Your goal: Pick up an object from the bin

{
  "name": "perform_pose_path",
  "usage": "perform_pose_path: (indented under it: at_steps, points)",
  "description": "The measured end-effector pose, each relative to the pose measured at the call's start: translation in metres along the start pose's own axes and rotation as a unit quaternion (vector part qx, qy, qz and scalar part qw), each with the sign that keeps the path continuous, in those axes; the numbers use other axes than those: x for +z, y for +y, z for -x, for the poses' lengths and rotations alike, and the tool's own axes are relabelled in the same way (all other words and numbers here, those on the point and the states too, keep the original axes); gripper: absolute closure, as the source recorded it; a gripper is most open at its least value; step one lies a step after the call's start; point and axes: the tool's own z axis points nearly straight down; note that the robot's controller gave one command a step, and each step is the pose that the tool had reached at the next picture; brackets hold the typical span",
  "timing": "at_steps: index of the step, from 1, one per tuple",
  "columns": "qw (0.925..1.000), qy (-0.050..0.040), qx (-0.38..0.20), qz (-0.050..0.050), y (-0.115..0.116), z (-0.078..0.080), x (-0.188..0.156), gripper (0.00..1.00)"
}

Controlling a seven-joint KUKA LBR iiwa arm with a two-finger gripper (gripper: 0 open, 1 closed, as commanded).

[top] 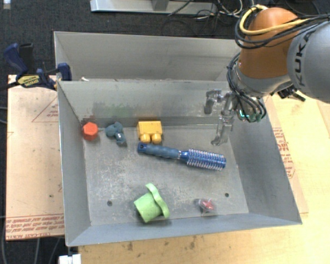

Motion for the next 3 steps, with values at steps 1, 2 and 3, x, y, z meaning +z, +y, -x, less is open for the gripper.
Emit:
perform_pose_path:
  at_steps: [1, 2, 3]
  points:
    - [0.9993, 0.0012, 0.037, 0.001, 0.034, -0.065, 0.120, 0.00]
    - [0.9993, -0.0029, 0.037, 0.000, 0.032, -0.062, 0.116, 1.00]
    - [0.9996, -0.0066, 0.027, 0.000, 0.056, -0.093, 0.007, 1.00]
